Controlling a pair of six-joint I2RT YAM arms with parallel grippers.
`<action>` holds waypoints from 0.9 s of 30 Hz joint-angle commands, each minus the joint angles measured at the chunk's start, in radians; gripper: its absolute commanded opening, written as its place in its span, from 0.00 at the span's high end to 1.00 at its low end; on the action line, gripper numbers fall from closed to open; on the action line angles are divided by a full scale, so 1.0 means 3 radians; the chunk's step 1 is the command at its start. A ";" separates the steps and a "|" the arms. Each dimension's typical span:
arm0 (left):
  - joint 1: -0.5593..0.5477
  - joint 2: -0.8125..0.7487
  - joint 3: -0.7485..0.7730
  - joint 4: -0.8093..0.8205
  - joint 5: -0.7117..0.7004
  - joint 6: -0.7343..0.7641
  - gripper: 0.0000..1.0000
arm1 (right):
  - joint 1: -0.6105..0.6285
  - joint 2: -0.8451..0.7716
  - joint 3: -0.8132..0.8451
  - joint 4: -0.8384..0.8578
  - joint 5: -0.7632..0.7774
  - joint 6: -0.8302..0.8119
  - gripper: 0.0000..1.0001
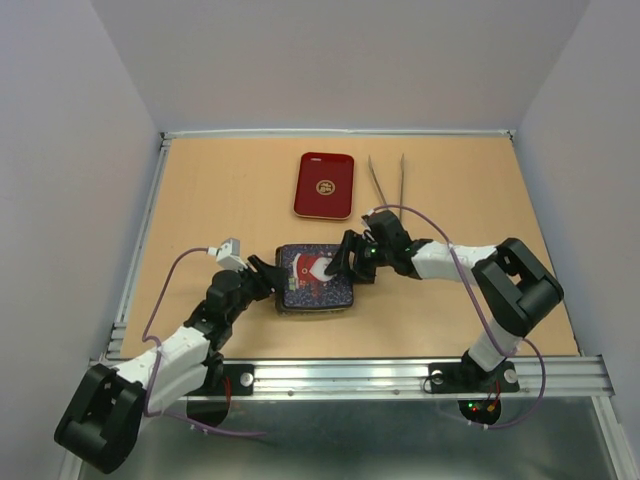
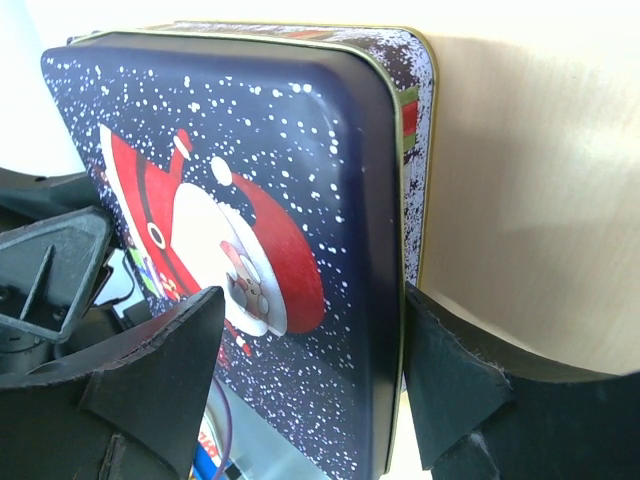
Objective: Pack the chocolate
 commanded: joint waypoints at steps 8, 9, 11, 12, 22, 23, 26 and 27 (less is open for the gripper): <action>-0.0138 -0.0194 -0.0095 0.0061 0.0441 -0.0168 0.67 | 0.0130 -0.0263 0.0259 0.0113 0.0062 -0.0038 0.27; -0.0138 -0.0199 -0.0101 0.0056 0.0441 -0.0163 0.67 | 0.0130 -0.0263 0.0264 0.0097 0.0067 -0.0048 0.27; -0.0138 -0.0194 -0.0106 0.0051 0.0436 -0.0168 0.69 | 0.0130 -0.0288 0.0274 0.0056 0.0087 -0.0068 0.27; -0.0138 -0.0184 -0.0111 0.0051 0.0426 -0.0173 0.70 | 0.0130 -0.0298 0.0279 0.0051 0.0087 -0.0063 0.27; -0.0138 0.0010 -0.0080 0.0097 0.0395 -0.0148 0.74 | 0.0145 -0.0334 0.0336 -0.0010 0.0108 -0.0084 0.27; -0.0138 0.0036 -0.0080 0.0102 0.0385 -0.0143 0.75 | 0.0150 -0.0354 0.0341 -0.0021 0.0113 -0.0084 0.27; -0.0138 0.0072 -0.0080 0.0102 0.0374 -0.0148 0.77 | 0.0160 -0.0385 0.0361 -0.0066 0.0159 -0.0104 0.27; -0.0138 0.0082 -0.0085 0.0102 0.0374 -0.0143 0.78 | 0.0165 -0.0390 0.0366 -0.0087 0.0164 -0.0114 0.27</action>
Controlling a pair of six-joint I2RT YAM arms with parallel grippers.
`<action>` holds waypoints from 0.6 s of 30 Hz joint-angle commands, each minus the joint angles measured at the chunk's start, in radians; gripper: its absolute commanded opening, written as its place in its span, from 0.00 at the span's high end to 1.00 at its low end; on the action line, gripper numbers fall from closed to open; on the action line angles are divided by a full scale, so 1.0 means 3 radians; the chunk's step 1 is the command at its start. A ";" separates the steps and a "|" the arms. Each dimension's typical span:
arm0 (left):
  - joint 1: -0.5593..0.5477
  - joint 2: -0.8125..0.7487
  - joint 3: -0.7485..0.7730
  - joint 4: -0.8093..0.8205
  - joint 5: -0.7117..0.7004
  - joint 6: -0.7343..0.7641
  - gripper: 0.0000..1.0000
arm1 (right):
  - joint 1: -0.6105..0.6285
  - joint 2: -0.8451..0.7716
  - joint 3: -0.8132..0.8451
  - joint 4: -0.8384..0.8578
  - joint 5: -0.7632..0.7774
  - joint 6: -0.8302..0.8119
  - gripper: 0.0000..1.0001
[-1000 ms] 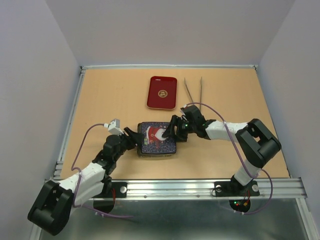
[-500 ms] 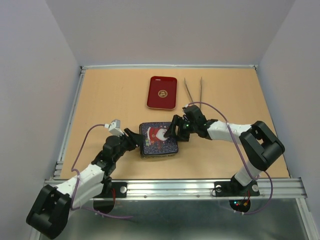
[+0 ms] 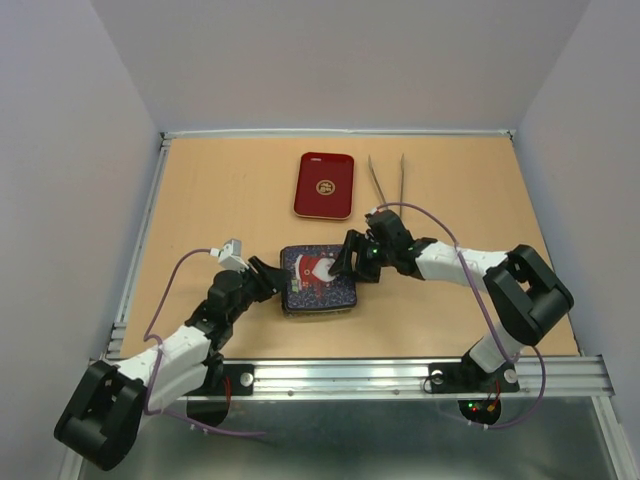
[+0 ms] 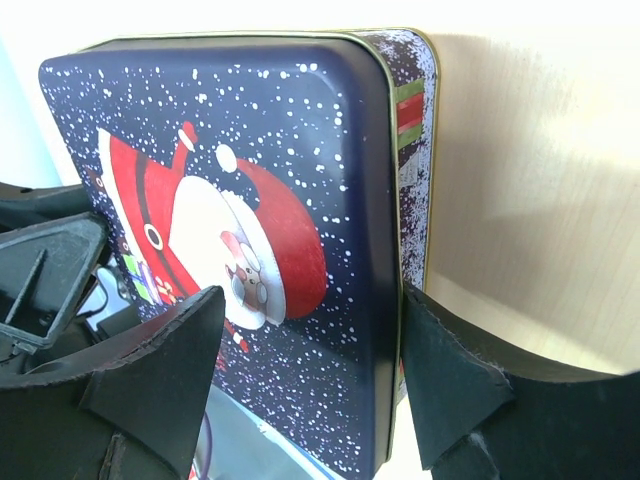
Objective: Pack the chocolate
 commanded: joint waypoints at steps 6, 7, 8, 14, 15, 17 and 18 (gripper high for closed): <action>-0.0098 0.0052 -0.0098 0.0097 0.0283 0.0023 0.86 | 0.0143 -0.0163 0.0379 0.0191 -0.0093 -0.0026 0.27; -0.0098 0.0052 -0.0098 0.0097 0.0283 0.0033 0.87 | 0.0153 -0.0168 0.0390 0.0181 -0.0083 -0.0026 0.27; -0.0093 0.0057 -0.0103 0.0097 0.0293 0.0028 0.88 | 0.0158 -0.0168 0.0390 0.0166 -0.0072 -0.0036 0.27; -0.0098 0.0041 -0.0103 0.0097 0.0283 0.0028 0.94 | 0.0163 -0.0209 0.0415 0.0048 0.0015 -0.0087 0.27; -0.0098 0.0041 -0.0108 0.0097 0.0283 0.0028 0.95 | 0.0158 -0.0219 0.0415 0.0038 0.0020 -0.0097 0.27; -0.0098 0.0046 -0.0108 0.0091 0.0283 0.0028 0.95 | 0.0158 -0.0239 0.0415 0.0032 0.0066 -0.0112 0.27; -0.0098 0.0041 -0.0108 0.0091 0.0288 0.0028 0.95 | 0.0158 -0.0245 0.0415 -0.0059 0.0086 -0.0118 0.27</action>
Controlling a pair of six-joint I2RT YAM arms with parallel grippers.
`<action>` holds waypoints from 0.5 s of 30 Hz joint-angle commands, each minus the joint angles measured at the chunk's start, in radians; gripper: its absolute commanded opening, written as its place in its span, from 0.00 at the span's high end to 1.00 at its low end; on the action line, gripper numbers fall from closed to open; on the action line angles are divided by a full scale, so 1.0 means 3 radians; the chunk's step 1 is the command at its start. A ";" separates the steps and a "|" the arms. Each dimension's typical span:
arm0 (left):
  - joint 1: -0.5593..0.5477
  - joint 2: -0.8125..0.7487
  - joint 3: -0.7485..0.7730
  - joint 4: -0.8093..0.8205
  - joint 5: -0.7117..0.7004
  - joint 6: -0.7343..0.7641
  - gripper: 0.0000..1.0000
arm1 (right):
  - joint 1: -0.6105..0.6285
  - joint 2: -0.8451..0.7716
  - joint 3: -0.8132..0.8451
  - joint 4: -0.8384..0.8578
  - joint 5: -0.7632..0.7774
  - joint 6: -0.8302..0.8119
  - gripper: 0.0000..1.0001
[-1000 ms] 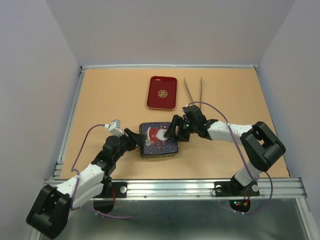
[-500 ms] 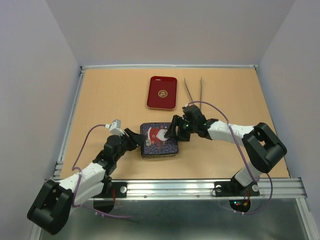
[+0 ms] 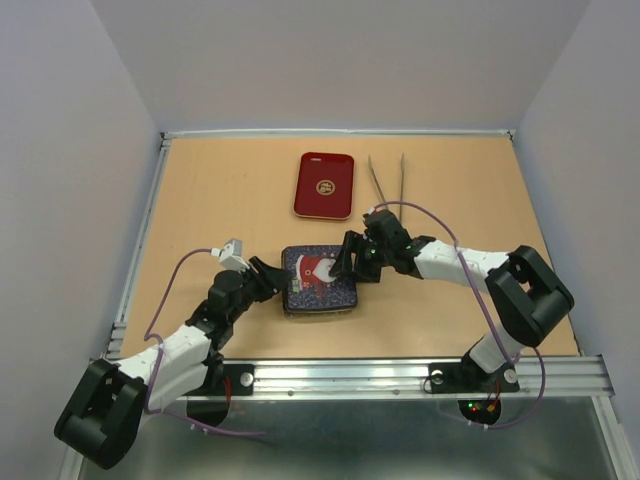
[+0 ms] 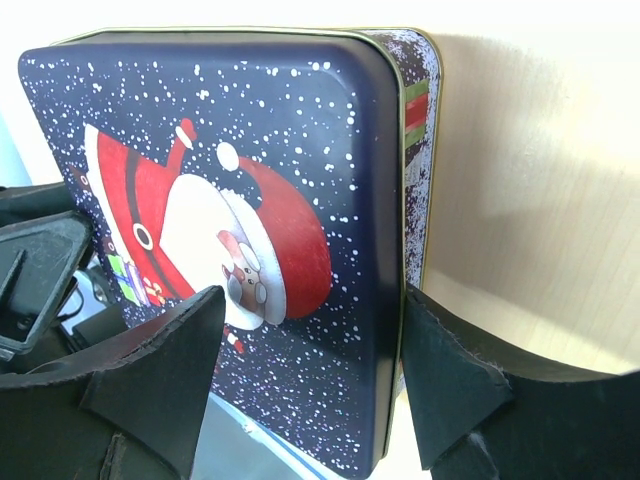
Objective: Pack the chocolate
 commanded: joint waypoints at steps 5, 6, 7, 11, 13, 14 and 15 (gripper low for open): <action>-0.0085 -0.0016 -0.0118 0.0038 0.0270 0.0044 0.98 | 0.0089 -0.0255 0.0326 0.0075 0.0077 -0.0082 0.26; -0.0085 -0.0016 -0.0119 0.0038 0.0270 0.0044 0.99 | 0.0089 -0.0260 0.0336 0.0059 0.0097 -0.0093 0.26; -0.0085 -0.0021 -0.0119 0.0033 0.0275 0.0044 0.99 | 0.0094 -0.0265 0.0336 0.0054 0.0113 -0.0098 0.26; -0.0085 -0.0021 -0.0119 0.0028 0.0275 0.0044 1.00 | 0.0089 -0.0265 0.0362 0.0024 0.0118 -0.0113 0.25; -0.0085 -0.0016 -0.0124 0.0028 0.0265 0.0044 1.00 | 0.0089 -0.0270 0.0377 0.0018 0.0128 -0.0128 0.25; -0.0080 -0.0006 -0.0124 0.0013 0.0265 0.0044 1.00 | 0.0089 -0.0265 0.0377 0.0013 0.0128 -0.0134 0.25; -0.0080 -0.0006 -0.0124 0.0007 0.0270 0.0039 1.00 | 0.0089 -0.0260 0.0377 0.0003 0.0123 -0.0139 0.25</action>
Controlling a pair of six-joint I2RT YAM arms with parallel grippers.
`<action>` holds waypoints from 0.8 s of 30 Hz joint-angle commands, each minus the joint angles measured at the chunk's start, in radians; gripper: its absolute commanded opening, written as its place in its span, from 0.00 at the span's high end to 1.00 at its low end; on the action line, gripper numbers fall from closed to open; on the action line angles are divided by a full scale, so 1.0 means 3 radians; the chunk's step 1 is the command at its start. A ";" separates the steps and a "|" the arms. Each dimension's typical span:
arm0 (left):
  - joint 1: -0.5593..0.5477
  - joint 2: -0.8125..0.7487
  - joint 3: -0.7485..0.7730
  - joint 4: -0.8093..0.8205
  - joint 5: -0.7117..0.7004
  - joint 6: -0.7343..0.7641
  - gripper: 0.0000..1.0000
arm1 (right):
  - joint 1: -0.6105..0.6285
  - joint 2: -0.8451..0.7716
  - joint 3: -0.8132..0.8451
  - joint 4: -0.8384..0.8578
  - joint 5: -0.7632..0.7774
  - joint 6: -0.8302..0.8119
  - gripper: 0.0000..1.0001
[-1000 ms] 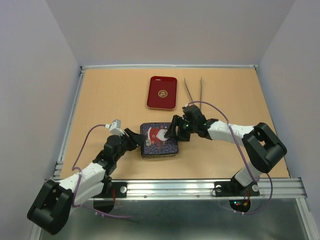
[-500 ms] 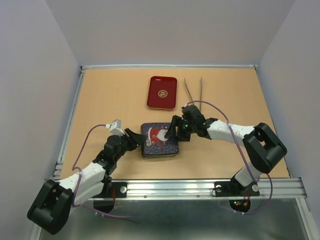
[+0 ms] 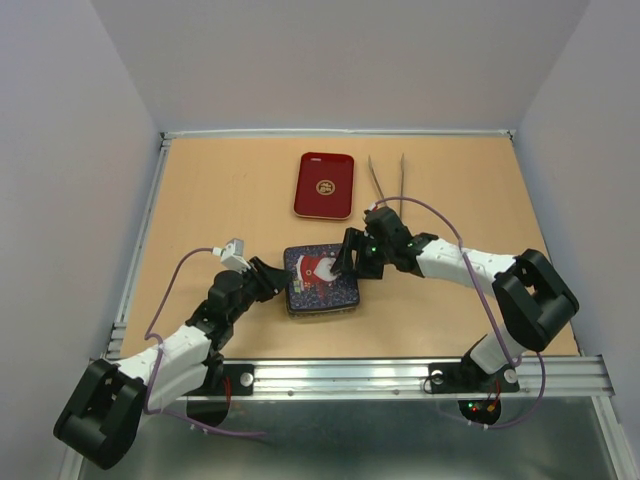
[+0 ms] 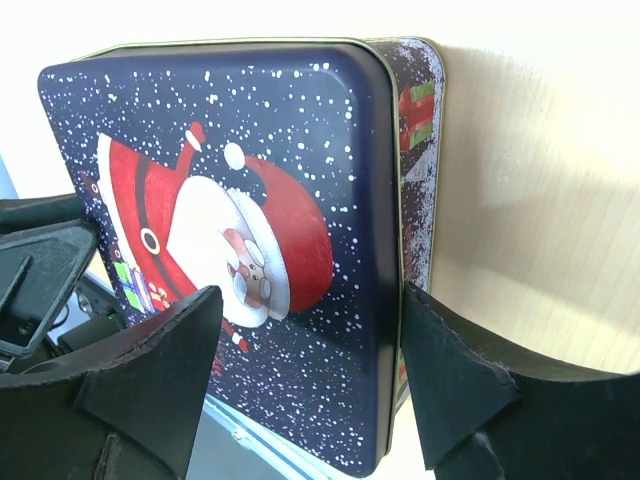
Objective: Pack the chocolate
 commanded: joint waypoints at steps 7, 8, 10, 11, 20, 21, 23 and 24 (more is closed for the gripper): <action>-0.0063 -0.0010 -0.0113 -0.0197 0.0113 -0.0007 1.00 | 0.0069 -0.0158 0.0299 0.0214 -0.0081 -0.0020 0.25; -0.0063 -0.0015 -0.0108 -0.0248 0.0083 -0.0017 1.00 | 0.0074 -0.0163 0.0299 0.0209 -0.0081 -0.0026 0.25; -0.0063 -0.0020 -0.0103 -0.0299 0.0052 -0.0032 1.00 | 0.0069 -0.0174 0.0294 0.0209 -0.0076 -0.0031 0.25; -0.0063 -0.0015 -0.0098 -0.0345 0.0027 -0.0032 1.00 | 0.0069 -0.0174 0.0288 0.0204 -0.0076 -0.0036 0.25; -0.0063 0.0057 -0.0093 -0.0447 -0.0040 -0.0042 1.00 | 0.0069 -0.0097 0.0243 0.0199 0.0001 -0.0082 0.26; -0.0063 0.0067 -0.0093 -0.0468 -0.0050 -0.0053 1.00 | 0.0069 -0.0097 0.0232 0.0199 0.0037 -0.0092 0.26; -0.0063 0.0067 -0.0098 -0.0488 -0.0061 -0.0068 1.00 | 0.0069 -0.0102 0.0207 0.0183 0.0068 -0.0107 0.26; -0.0063 0.0067 -0.0113 -0.0499 -0.0081 -0.0068 1.00 | 0.0069 -0.0107 0.0191 0.0183 0.0093 -0.0112 0.26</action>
